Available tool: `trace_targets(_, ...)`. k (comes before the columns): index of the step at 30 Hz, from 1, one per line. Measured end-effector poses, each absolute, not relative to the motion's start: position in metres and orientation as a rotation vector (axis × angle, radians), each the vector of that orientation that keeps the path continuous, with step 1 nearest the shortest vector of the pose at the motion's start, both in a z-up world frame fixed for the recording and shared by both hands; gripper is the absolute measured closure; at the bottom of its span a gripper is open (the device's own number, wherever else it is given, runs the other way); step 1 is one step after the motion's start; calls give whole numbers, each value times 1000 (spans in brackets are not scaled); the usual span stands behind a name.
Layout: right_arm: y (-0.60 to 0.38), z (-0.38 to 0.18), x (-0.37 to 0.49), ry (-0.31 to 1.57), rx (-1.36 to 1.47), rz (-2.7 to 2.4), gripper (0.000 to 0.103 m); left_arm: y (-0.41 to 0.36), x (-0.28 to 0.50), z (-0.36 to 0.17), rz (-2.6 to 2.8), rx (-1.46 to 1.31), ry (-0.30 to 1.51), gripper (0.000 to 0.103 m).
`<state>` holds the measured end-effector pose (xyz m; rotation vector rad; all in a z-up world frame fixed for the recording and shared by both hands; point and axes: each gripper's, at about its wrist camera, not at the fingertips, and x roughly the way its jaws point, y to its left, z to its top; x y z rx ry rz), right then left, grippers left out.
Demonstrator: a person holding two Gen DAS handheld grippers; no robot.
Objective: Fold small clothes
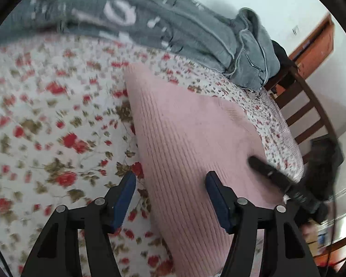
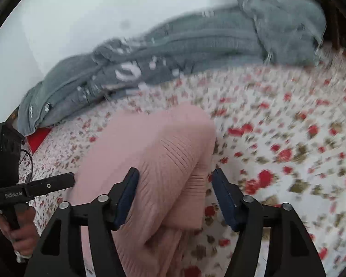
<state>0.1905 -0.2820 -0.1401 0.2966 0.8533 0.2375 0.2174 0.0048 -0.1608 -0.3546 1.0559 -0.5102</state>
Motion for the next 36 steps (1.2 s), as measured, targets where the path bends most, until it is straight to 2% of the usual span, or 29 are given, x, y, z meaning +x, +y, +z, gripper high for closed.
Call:
trace_targets(2, -285, -158, 201, 909, 334, 249, 26, 8, 226, -174, -548, -426, 1089, 34)
trace_targets(6, -293, -171, 200, 893, 370, 298, 24, 4, 235, -190, -590, -489, 1107, 34)
trace_targets(9, -283, -168, 209, 918, 339, 285, 24, -10, 241, -192, -578, -451, 1107, 44)
trace_targets(11, -280, -168, 216, 943, 360, 311, 32, -11, 240, -186, -564, -440, 1094, 54)
trace_targets(12, -280, -169, 218, 953, 395, 344, 47, -8, 239, -182, -560, -441, 1083, 58)
trace_targets(13, -284, -169, 218, 960, 446, 379, 55, -6, 238, -176, -558, -447, 1070, 62)
trace_targets(15, -286, -161, 215, 936, 474, 371, 62, 0, 237, -164, -548, -444, 1038, 64)
trace_targets(18, -270, -142, 210, 890, 421, 372, 66, 10, 233, -139, -495, -365, 959, 64)
trace_targets(25, -213, -119, 236, 835, 468, 492, 66, 74, 243, -108, -394, -357, 910, 64)
trace_targets(30, -171, -149, 261, 902, 387, 464, 66, 87, 259, -151, -286, -305, 1001, 60)
trace_targets(31, -165, -161, 266, 943, 337, 420, 63, 85, 261, -161, -258, -286, 1018, 54)
trace_targets(33, -162, -170, 264, 930, 307, 380, 59, 84, 256, -165, -253, -263, 976, 50)
trace_targets(36, -154, -153, 255, 889, 165, 324, 51, 83, 254, -150, -247, -199, 947, 49)
